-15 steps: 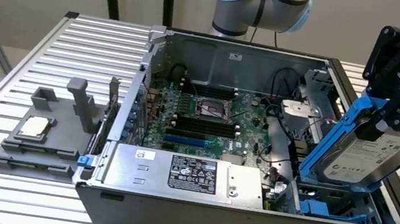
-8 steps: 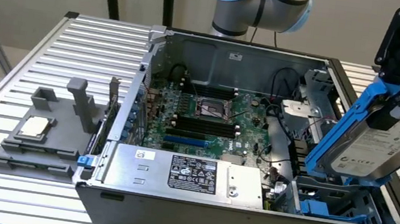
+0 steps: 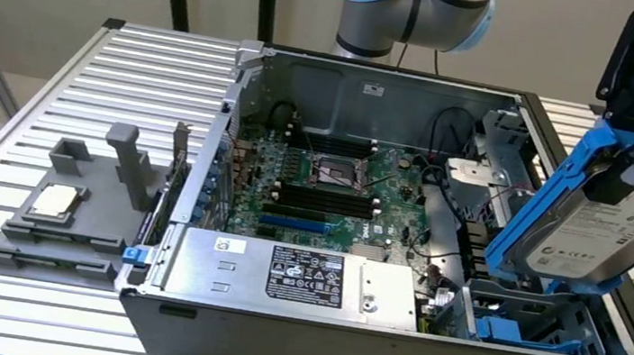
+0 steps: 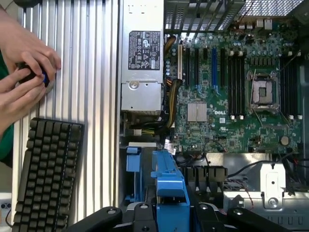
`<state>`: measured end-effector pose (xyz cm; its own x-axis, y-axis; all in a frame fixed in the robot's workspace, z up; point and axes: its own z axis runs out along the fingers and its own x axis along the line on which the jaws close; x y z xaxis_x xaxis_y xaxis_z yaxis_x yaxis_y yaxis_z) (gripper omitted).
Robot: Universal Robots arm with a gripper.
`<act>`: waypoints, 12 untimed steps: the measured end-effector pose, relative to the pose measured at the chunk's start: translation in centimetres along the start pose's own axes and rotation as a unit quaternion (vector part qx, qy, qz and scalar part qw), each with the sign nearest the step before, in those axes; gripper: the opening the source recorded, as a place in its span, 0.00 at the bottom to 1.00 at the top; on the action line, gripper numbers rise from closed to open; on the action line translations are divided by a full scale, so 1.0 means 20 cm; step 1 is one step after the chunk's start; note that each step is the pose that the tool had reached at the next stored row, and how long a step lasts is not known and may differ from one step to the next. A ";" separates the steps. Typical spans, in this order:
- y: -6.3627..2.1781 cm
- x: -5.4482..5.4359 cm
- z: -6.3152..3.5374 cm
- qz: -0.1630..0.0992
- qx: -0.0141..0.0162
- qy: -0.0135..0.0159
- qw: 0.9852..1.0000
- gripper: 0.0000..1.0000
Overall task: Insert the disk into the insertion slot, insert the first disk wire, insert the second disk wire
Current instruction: 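Insert the disk into the insertion slot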
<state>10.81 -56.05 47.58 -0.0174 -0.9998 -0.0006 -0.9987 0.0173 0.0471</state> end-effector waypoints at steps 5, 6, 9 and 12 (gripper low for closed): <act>-0.002 -0.01 0.037 0.000 0.000 0.000 1.000 0.33; -0.002 -0.02 0.038 0.000 0.000 0.000 1.000 0.33; -0.001 -0.06 0.038 0.000 0.000 0.000 1.000 0.33; 0.000 -0.11 0.039 -0.001 0.000 0.000 1.000 0.33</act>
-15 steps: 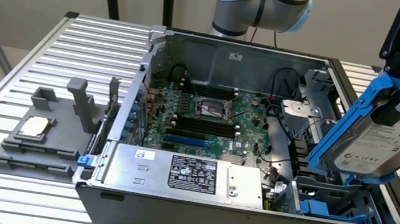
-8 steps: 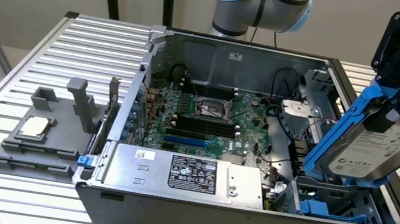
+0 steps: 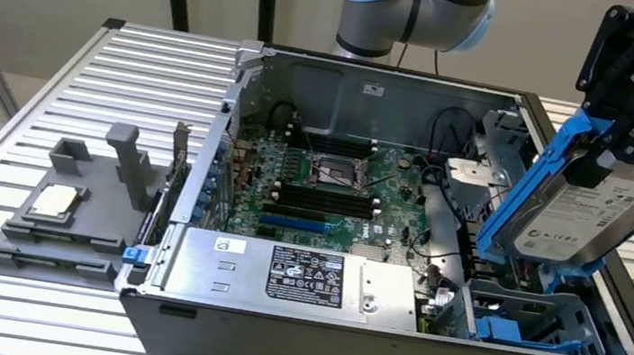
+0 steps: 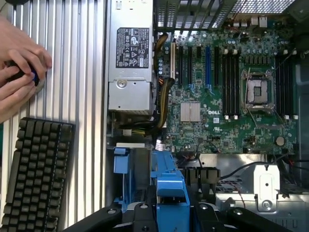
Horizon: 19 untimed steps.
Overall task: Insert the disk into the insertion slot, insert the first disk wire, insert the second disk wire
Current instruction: 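Insert the disk into the insertion slot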
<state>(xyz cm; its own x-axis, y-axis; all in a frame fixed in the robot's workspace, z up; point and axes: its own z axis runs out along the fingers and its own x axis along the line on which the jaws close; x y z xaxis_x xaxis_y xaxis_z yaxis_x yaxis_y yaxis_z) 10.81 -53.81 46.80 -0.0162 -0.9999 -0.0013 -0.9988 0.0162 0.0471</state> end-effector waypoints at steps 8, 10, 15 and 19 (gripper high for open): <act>0.000 0.05 -0.005 -0.001 0.000 0.000 1.000 0.33; -0.001 0.08 -0.005 -0.001 0.000 0.000 1.000 0.33; -0.002 0.13 -0.001 -0.002 0.000 0.000 1.000 0.33; -0.003 0.14 0.016 -0.004 0.000 -0.002 1.000 0.33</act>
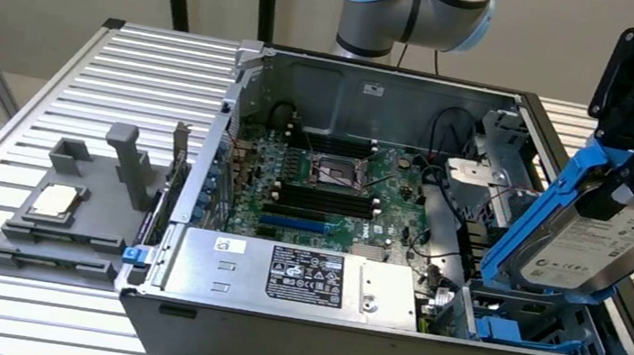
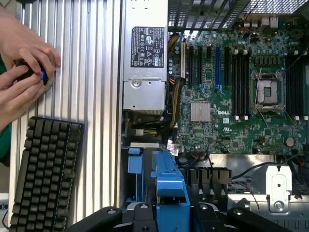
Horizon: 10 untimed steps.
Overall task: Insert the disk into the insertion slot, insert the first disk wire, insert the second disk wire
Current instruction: 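Insert the disk into the insertion slot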
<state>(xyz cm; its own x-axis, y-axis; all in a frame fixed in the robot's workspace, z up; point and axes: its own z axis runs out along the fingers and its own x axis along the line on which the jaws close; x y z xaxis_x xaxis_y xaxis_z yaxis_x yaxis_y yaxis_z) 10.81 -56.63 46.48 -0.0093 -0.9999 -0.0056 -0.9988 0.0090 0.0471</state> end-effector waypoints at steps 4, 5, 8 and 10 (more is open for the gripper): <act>-0.001 0.00 0.022 -0.001 0.000 -0.003 1.000 0.33; -0.001 0.00 0.023 -0.001 0.000 -0.004 1.000 0.33; -0.001 0.00 0.019 -0.001 0.000 -0.005 1.000 0.33; 0.001 0.00 -0.025 -0.002 -0.001 -0.005 1.000 0.33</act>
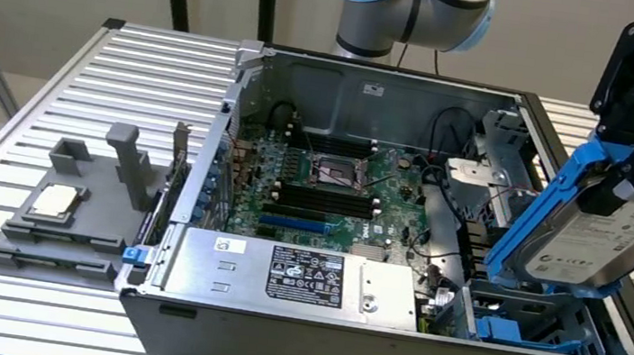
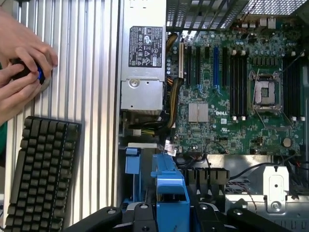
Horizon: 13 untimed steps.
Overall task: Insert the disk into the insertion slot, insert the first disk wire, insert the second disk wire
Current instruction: 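Insert the disk into the insertion slot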
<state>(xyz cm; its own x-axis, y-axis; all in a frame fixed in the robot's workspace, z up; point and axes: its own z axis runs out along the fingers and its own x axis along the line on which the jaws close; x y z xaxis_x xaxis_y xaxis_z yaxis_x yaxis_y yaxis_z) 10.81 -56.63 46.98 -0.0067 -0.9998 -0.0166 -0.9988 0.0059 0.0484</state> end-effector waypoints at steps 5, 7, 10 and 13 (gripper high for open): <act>0.002 0.01 -0.051 0.000 -0.001 0.000 1.000 0.33; 0.002 0.03 -0.043 0.001 -0.001 0.000 1.000 0.33; 0.001 0.06 -0.036 0.004 -0.001 0.000 1.000 0.33; 0.000 0.08 -0.018 0.008 -0.001 0.000 1.000 0.33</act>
<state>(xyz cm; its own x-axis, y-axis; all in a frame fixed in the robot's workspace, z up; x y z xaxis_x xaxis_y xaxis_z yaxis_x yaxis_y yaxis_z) 10.81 -58.32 47.32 -0.0225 -0.9996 -0.0164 -0.9985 0.0217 0.0503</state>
